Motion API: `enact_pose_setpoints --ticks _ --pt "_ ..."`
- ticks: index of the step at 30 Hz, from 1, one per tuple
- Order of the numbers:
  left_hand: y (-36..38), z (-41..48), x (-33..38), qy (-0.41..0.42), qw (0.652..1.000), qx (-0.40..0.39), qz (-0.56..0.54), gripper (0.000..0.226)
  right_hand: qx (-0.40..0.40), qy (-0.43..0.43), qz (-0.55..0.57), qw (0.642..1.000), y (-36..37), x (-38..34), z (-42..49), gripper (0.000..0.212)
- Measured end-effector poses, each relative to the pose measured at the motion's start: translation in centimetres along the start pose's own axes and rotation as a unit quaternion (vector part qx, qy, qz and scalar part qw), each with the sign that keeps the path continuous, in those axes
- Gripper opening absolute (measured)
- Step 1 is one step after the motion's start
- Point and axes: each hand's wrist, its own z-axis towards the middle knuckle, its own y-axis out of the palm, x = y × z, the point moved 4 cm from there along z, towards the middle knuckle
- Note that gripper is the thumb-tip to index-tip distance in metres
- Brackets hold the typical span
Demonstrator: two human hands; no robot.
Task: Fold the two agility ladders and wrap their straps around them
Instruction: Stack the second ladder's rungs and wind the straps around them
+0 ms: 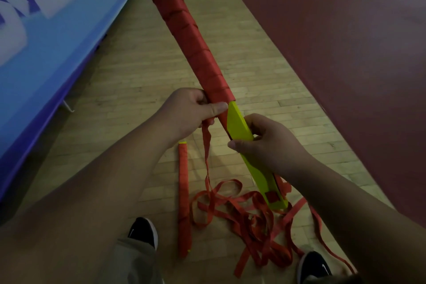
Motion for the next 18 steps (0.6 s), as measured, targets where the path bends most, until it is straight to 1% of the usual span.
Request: enact_pose_setpoints --ticks 2,4,5,7,9,12,14,18 --pt "0.0 0.1 0.0 -0.002 1.000 -0.011 -0.029 0.014 -0.019 0.007 0.024 1.000 -0.2 -0.2 -0.1 0.020" --pt "-0.2 0.4 0.0 -0.004 0.998 -0.029 -0.063 0.010 -0.055 0.017 0.089 0.994 -0.6 -0.8 -0.5 0.015" --pt "-0.4 0.5 0.0 -0.002 0.996 -0.040 -0.075 0.009 -0.077 0.020 0.116 0.990 -0.8 -1.2 -0.8 0.016" --pt "-0.7 0.7 0.0 0.011 0.994 -0.057 -0.090 0.009 -0.126 0.028 0.134 0.983 -1.3 -1.4 -1.0 0.024" --pt "-1.0 0.9 -0.1 0.026 0.993 -0.069 -0.096 0.014 -0.175 0.034 0.139 0.974 -1.7 -1.2 -0.9 0.033" --pt "-1.2 0.6 -0.1 0.051 0.987 -0.103 -0.109 0.032 -0.221 0.038 0.179 0.958 -1.8 -0.7 -0.8 0.043" --pt "-1.1 0.4 -0.2 0.066 0.982 -0.127 -0.127 0.027 -0.255 0.040 0.204 0.944 -1.4 -0.5 -0.9 0.046" --pt "-0.6 0.1 -0.1 0.083 0.966 -0.170 -0.178 0.014 -0.340 0.046 0.247 0.906 -0.2 -0.4 -1.4 0.037"
